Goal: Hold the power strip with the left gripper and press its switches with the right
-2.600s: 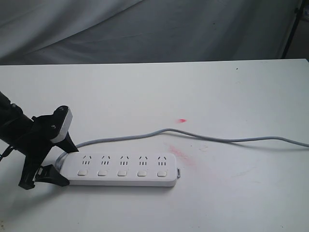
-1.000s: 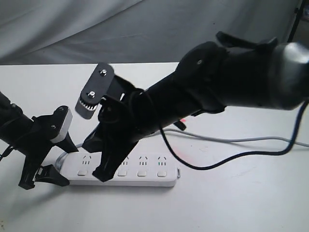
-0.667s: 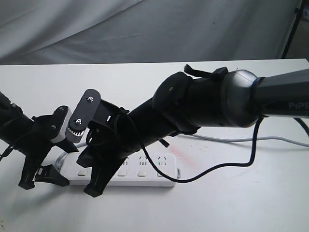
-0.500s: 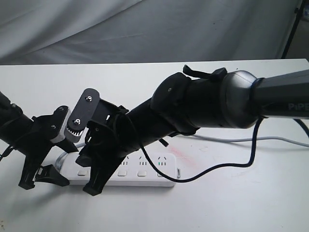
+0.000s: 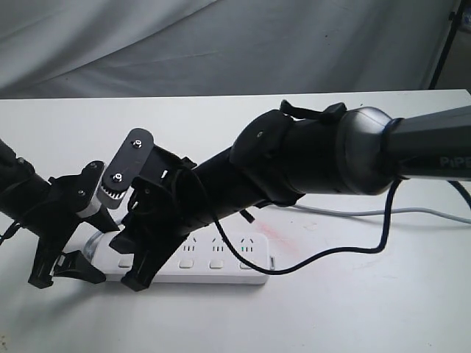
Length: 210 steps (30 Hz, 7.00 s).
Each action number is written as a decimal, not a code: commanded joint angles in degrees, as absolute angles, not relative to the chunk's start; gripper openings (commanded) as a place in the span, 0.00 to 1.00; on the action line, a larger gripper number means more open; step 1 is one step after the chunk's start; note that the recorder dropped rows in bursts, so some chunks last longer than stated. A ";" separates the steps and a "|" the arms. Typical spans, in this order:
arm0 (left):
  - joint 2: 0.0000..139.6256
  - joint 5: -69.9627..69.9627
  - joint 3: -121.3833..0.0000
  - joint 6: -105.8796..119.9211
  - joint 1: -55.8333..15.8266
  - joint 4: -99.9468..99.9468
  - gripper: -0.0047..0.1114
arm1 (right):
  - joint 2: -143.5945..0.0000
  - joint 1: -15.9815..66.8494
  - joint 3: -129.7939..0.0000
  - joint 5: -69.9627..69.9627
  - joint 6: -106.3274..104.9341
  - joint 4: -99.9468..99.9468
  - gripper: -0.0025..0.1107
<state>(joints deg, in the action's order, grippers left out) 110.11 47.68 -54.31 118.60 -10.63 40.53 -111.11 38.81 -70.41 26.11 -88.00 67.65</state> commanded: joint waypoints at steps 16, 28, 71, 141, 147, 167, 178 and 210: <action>110.14 48.12 -54.01 118.82 -10.89 40.94 0.62 | -120.76 38.88 -75.71 21.77 -118.01 83.97 0.32; 110.14 48.12 -54.01 118.92 -10.89 40.94 0.62 | -123.76 38.88 -75.84 22.67 -118.65 83.83 0.32; 110.14 48.12 -54.01 119.00 -10.89 40.94 0.62 | -125.68 40.01 -76.12 19.71 -122.76 79.06 0.32; 110.14 48.12 -54.01 119.04 -10.89 40.94 0.62 | -116.91 35.84 -68.09 18.86 -119.47 77.04 0.32; 110.14 48.12 -54.01 118.85 -10.89 40.94 0.62 | -117.56 36.07 -68.11 19.55 -119.47 77.46 0.32; 110.14 48.12 -54.01 118.87 -10.89 40.94 0.62 | -118.30 37.20 -68.11 19.80 -119.69 77.09 0.32; 110.14 48.12 -54.01 118.99 -10.89 40.94 0.62 | -120.45 37.20 -68.11 19.76 -120.22 77.09 0.32; 110.14 48.12 -54.01 118.96 -10.89 40.94 0.62 | -123.75 37.10 -67.65 15.85 -122.75 74.94 0.32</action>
<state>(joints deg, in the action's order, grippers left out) 110.11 47.68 -54.31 118.60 -10.71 40.66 -121.37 37.17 -69.06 19.37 -121.84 78.66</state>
